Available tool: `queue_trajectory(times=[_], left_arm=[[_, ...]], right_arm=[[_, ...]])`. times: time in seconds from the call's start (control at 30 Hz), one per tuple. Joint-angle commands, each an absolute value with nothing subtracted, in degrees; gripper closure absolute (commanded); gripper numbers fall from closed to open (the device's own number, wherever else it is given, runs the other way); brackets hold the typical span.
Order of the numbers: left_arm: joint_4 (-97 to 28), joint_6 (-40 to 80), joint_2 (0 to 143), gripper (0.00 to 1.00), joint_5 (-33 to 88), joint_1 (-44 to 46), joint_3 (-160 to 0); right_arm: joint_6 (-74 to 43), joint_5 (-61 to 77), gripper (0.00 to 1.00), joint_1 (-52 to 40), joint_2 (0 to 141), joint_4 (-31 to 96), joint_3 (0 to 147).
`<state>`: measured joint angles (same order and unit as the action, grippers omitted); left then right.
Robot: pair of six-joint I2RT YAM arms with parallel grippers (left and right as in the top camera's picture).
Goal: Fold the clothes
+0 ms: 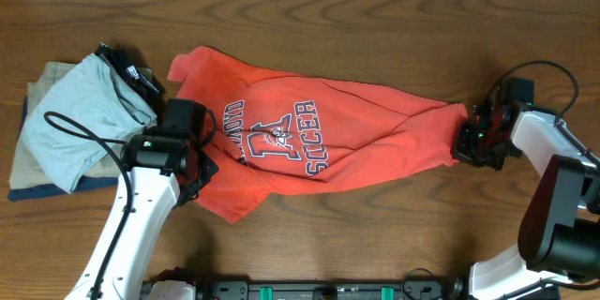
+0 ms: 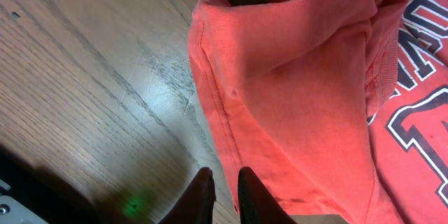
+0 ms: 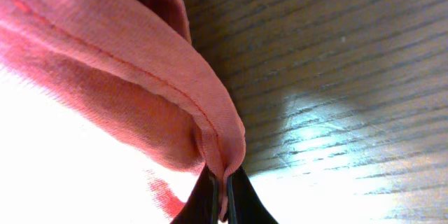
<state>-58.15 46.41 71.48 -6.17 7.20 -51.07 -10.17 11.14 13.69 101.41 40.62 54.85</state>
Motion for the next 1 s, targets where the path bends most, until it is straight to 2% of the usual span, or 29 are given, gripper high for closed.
queue_trajectory(times=[0.0,0.17,0.47,0.63,0.7,0.83,0.97], left_arm=[[-58.52,45.87,71.61,0.85,-6.66,6.94,-51.11],[-59.53,45.87,71.61,0.85,-6.66,6.94,-51.11],[-60.84,45.84,71.90,0.84,-6.61,6.94,-50.96],[-60.62,45.63,73.43,0.53,-5.56,6.94,-49.74],[-59.59,44.93,74.26,0.45,-5.30,6.94,-49.04],[-53.98,38.35,76.16,0.37,-0.12,6.94,-47.72],[-50.74,37.69,79.00,0.32,1.10,6.94,-47.55]], right_arm=[[-9.54,12.27,0.99,13.34,104.79,40.73,52.16],[-9.56,11.94,0.99,14.52,104.44,43.94,55.88],[-14.06,3.22,0.99,21.82,99.59,54.50,65.28],[-15.70,2.52,0.99,25.71,94.98,54.68,66.06],[-16.40,2.42,0.99,27.14,93.30,54.70,66.06],[-16.51,2.61,0.99,28.08,91.96,55.20,66.04],[-16.51,3.25,0.99,28.05,91.98,55.33,65.87]])
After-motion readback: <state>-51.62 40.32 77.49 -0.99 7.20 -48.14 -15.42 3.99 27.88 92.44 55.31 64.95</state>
